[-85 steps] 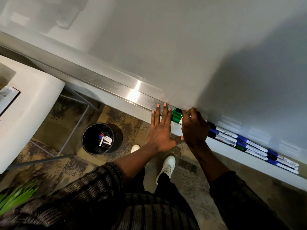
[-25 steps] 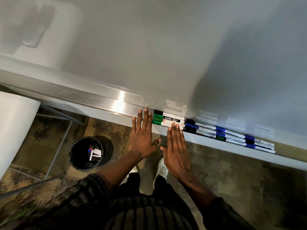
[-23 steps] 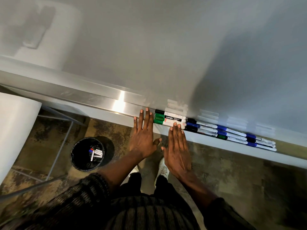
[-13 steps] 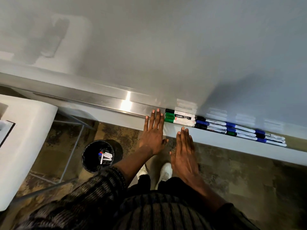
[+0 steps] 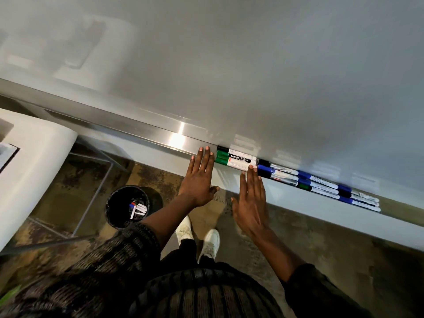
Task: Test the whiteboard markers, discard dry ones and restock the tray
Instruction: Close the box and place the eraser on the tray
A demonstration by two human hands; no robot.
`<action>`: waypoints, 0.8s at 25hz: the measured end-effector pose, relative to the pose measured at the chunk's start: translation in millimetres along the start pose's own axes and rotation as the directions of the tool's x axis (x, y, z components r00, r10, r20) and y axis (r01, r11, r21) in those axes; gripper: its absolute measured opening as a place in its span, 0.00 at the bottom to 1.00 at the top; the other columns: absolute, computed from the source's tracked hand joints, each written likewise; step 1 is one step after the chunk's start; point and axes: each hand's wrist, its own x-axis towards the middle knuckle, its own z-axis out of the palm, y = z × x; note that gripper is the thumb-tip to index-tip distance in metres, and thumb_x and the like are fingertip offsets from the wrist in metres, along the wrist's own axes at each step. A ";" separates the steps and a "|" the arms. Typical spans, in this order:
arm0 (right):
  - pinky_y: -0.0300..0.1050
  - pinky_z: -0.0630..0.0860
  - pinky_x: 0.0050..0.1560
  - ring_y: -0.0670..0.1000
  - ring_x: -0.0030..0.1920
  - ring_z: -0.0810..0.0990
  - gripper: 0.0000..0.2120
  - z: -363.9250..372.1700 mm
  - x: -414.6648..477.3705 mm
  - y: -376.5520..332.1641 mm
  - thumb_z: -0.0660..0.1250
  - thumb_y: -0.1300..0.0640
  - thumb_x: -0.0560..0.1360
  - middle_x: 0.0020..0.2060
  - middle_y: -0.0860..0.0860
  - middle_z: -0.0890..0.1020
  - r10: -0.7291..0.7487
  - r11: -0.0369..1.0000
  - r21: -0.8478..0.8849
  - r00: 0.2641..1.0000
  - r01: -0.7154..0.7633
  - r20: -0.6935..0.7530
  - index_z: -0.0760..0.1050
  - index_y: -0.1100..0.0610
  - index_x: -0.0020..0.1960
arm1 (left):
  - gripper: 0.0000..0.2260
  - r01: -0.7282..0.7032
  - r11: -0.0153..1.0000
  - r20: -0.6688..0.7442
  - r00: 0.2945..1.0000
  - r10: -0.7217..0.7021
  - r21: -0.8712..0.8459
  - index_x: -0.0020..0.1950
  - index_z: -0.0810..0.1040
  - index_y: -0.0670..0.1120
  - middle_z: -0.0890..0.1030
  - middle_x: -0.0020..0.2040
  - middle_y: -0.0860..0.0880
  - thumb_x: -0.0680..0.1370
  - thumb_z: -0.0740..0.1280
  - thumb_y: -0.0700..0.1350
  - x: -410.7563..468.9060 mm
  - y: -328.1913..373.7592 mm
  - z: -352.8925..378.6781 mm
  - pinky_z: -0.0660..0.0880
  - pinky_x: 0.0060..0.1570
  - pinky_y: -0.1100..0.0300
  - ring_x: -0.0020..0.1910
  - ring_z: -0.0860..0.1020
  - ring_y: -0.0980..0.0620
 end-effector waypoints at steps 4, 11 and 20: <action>0.62 0.65 0.79 0.65 0.80 0.64 0.35 -1.9 -21.3 -2.9 0.73 0.57 0.75 0.79 0.65 0.66 -0.047 0.988 0.146 0.997 0.056 -0.067 0.66 0.62 0.79 | 0.50 0.074 0.997 -0.016 0.997 -0.074 -0.020 0.86 0.34 0.41 0.30 0.85 0.40 0.83 0.68 0.59 -24.5 4.6 -3.5 0.41 0.86 0.45 0.85 0.31 0.41; 0.63 0.68 0.77 0.63 0.79 0.67 0.35 -1.7 -8.2 -30.4 0.57 0.43 0.80 0.79 0.63 0.67 -0.224 0.937 0.265 0.974 0.227 -0.042 0.63 0.64 0.80 | 0.48 0.298 0.954 -0.051 0.954 -0.296 0.027 0.86 0.38 0.39 0.32 0.85 0.38 0.83 0.65 0.61 -108.8 -11.2 -13.7 0.26 0.78 0.50 0.84 0.31 0.41; 0.61 0.73 0.73 0.64 0.75 0.73 0.38 -0.9 18.0 -117.3 0.66 0.43 0.76 0.76 0.63 0.72 -0.527 0.839 0.197 0.848 0.507 0.057 0.66 0.65 0.79 | 0.48 0.595 0.802 -0.212 0.778 -0.592 -0.055 0.87 0.49 0.38 0.42 0.87 0.36 0.80 0.70 0.60 -209.6 -88.1 -20.0 0.38 0.84 0.46 0.86 0.39 0.38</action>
